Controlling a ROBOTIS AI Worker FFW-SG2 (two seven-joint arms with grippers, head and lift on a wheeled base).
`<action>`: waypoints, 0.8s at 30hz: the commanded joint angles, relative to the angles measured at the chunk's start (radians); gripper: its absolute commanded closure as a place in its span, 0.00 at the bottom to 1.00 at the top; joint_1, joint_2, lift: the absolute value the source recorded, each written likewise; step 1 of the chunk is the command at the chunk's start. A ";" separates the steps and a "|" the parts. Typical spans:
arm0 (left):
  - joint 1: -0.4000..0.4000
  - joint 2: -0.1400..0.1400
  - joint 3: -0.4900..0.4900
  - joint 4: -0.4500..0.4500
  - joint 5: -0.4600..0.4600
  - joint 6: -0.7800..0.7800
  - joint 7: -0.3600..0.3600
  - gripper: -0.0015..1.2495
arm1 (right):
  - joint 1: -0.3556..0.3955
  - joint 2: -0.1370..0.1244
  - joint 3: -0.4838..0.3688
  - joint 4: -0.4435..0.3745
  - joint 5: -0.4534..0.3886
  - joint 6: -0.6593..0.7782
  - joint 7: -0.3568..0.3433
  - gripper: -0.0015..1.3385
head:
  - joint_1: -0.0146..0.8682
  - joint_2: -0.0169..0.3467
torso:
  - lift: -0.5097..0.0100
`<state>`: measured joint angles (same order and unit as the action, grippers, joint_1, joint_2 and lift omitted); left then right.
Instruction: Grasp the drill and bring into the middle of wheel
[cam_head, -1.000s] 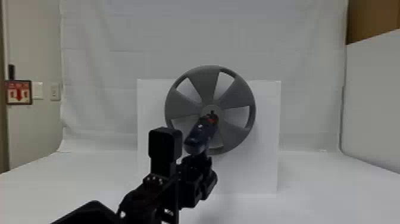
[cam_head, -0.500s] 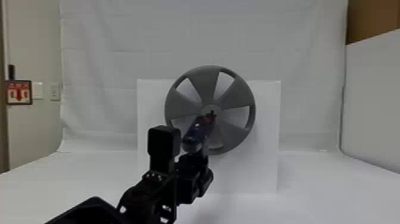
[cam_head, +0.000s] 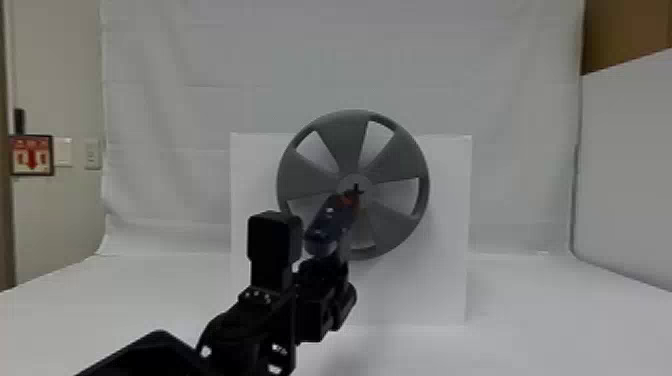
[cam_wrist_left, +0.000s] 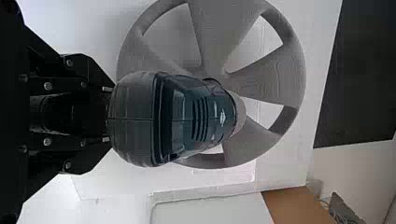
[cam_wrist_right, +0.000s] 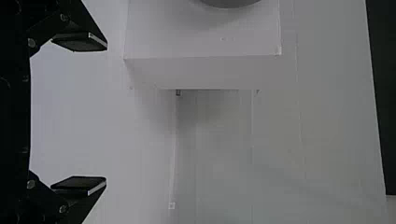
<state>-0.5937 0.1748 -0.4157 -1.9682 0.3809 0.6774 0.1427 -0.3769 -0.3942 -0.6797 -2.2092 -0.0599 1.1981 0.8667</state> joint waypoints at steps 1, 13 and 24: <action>0.000 0.000 0.000 0.000 0.000 -0.001 0.000 0.98 | 0.001 0.000 0.000 0.000 0.000 0.000 0.000 0.20 | 0.08 0.13 | 0.21; 0.000 0.000 -0.002 0.002 -0.004 -0.002 0.000 0.98 | 0.000 0.000 0.005 0.000 0.003 0.002 0.000 0.20 | 0.08 0.13 | 0.21; 0.000 0.000 -0.002 0.005 -0.004 -0.002 0.000 0.98 | 0.000 0.000 0.005 0.000 0.005 0.002 0.000 0.20 | 0.08 0.13 | 0.21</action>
<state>-0.5937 0.1749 -0.4172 -1.9641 0.3773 0.6749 0.1427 -0.3773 -0.3942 -0.6749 -2.2090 -0.0552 1.1996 0.8667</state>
